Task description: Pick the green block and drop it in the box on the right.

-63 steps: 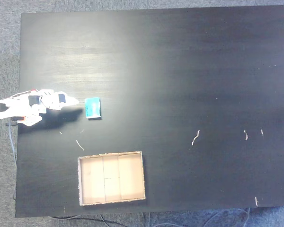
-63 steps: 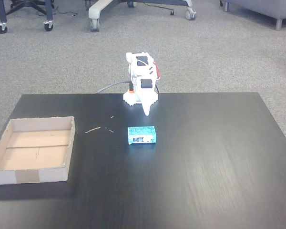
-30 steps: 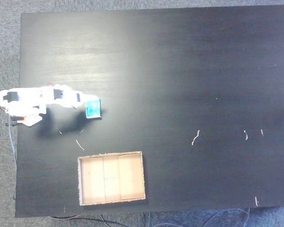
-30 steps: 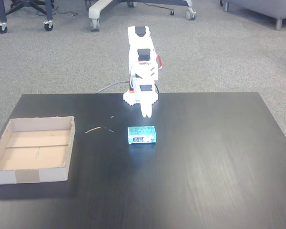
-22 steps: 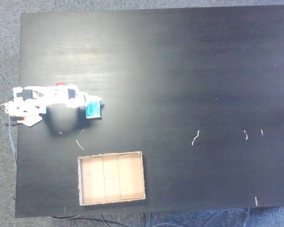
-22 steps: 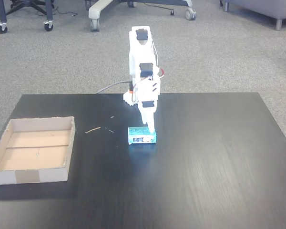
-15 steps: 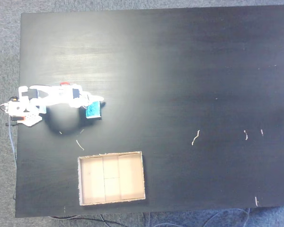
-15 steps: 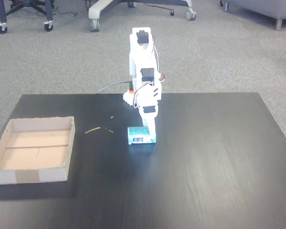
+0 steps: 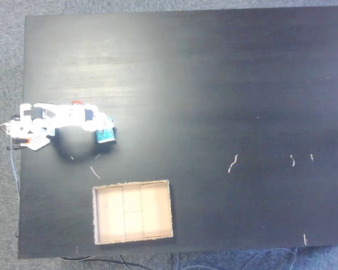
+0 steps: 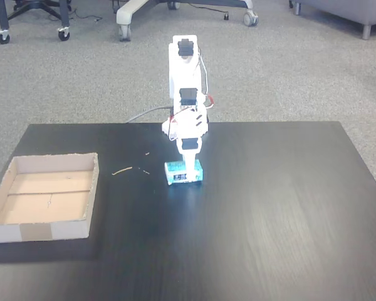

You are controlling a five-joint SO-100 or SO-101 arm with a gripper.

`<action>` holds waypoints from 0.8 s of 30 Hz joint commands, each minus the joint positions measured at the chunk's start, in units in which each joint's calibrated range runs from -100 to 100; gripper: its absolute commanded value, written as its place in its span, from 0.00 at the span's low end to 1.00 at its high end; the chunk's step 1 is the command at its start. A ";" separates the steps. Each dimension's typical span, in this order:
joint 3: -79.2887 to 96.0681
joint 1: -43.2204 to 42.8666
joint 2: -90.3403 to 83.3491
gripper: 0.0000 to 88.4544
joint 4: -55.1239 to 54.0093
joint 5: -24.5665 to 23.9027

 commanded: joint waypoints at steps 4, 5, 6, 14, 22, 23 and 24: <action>-0.93 11.20 -25.76 0.22 4.63 4.44; -4.19 14.80 -27.03 0.23 4.80 4.93; -8.82 18.17 -26.44 0.24 5.13 5.32; -50.79 39.47 7.77 0.25 0.26 5.62; -73.73 43.08 36.73 0.40 -1.06 6.64; -73.10 42.85 36.73 0.47 -0.98 6.84; -72.55 42.69 36.47 0.57 -0.65 6.84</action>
